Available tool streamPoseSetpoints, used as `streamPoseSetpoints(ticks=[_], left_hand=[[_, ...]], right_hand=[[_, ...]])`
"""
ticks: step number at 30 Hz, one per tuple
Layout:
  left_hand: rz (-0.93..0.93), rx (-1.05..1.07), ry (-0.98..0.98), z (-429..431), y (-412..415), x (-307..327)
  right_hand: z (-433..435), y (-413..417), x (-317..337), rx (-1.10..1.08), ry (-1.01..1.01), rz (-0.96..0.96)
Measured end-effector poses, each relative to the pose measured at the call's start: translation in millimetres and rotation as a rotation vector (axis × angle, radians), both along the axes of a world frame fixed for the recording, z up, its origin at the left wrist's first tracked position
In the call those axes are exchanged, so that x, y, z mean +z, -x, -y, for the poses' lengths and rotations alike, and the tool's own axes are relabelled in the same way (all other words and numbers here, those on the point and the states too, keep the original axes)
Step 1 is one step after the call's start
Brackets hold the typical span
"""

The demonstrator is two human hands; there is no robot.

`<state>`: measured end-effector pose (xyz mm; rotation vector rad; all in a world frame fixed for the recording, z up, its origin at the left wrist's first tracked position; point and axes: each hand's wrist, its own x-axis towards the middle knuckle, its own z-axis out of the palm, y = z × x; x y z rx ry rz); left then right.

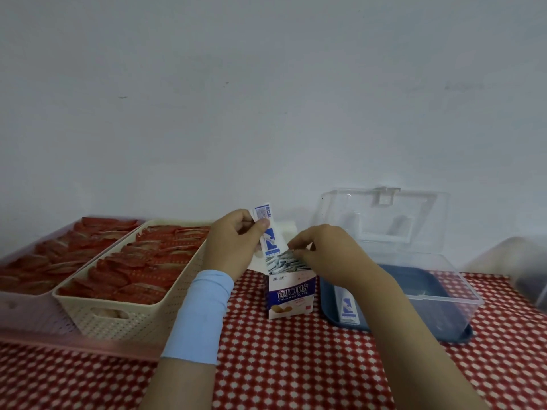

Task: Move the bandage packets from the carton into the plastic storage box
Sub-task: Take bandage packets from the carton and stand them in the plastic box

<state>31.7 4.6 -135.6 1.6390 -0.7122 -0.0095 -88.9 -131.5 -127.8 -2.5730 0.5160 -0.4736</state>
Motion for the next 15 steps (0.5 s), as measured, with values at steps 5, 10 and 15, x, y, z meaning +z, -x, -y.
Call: streamPoseSetpoints(ticks=[5,10,15], left_hand=[[-0.075,-0.003,0.094,-4,0,2],[-0.027,0.063,0.083,-7,-2,5],[0.06,0.057,-0.014,-6,-2,8]], right_hand=[[-2,-4,-2,0.002,0.073,0.013],[1,-1,2,-0.011,-0.029,0.235],[-2,11,21,0.07,-0.132,0.421]])
